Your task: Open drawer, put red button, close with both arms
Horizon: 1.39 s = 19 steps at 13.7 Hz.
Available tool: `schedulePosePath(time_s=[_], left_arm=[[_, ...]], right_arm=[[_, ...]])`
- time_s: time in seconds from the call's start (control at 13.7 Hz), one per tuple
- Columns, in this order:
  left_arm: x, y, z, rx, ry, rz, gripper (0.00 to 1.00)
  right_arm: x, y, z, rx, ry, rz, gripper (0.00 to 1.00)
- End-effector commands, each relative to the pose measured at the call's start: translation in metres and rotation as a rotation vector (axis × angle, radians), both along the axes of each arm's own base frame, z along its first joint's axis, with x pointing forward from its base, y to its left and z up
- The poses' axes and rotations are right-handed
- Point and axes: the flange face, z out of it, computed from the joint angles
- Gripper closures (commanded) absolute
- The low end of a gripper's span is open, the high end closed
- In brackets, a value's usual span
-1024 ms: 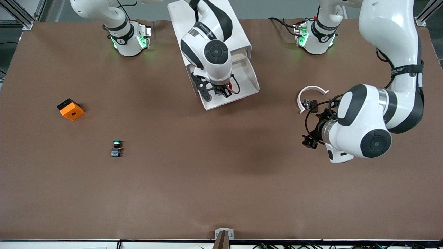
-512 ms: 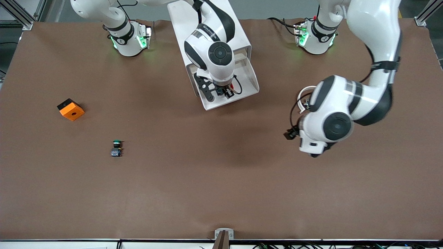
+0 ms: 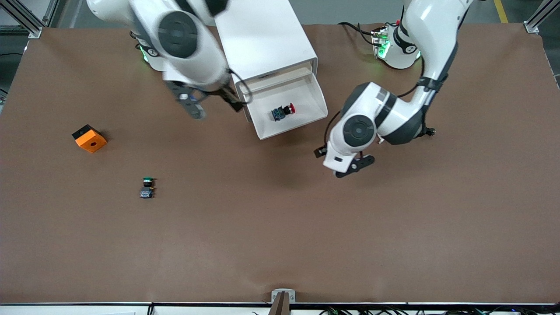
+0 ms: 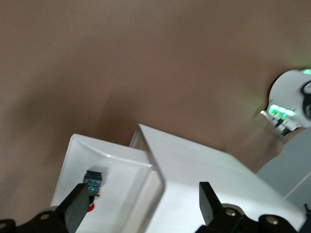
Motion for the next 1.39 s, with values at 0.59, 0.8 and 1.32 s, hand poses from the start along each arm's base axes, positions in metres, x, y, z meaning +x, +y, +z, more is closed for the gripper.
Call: schedulePosePath(time_s=[0.59, 0.8, 1.32], left_arm=[[-0.111, -0.115, -0.029, -0.068, 0.120, -0.113, 0.00], [-0.137, -0.130, -0.029, -0.067, 0.149, -0.122, 0.00], [-0.164, -0.143, -0.032, -0.094, 0.227, -0.096, 0.00]], right_arm=[[0.011, -0.298, -0.016, 0.177, -0.173, 0.637, 0.00], [0.011, -0.309, -0.013, 0.123, -0.197, 0.693, 0.00], [-0.001, -0.359, 0.011, 0.133, -0.242, 0.760, 0.00]])
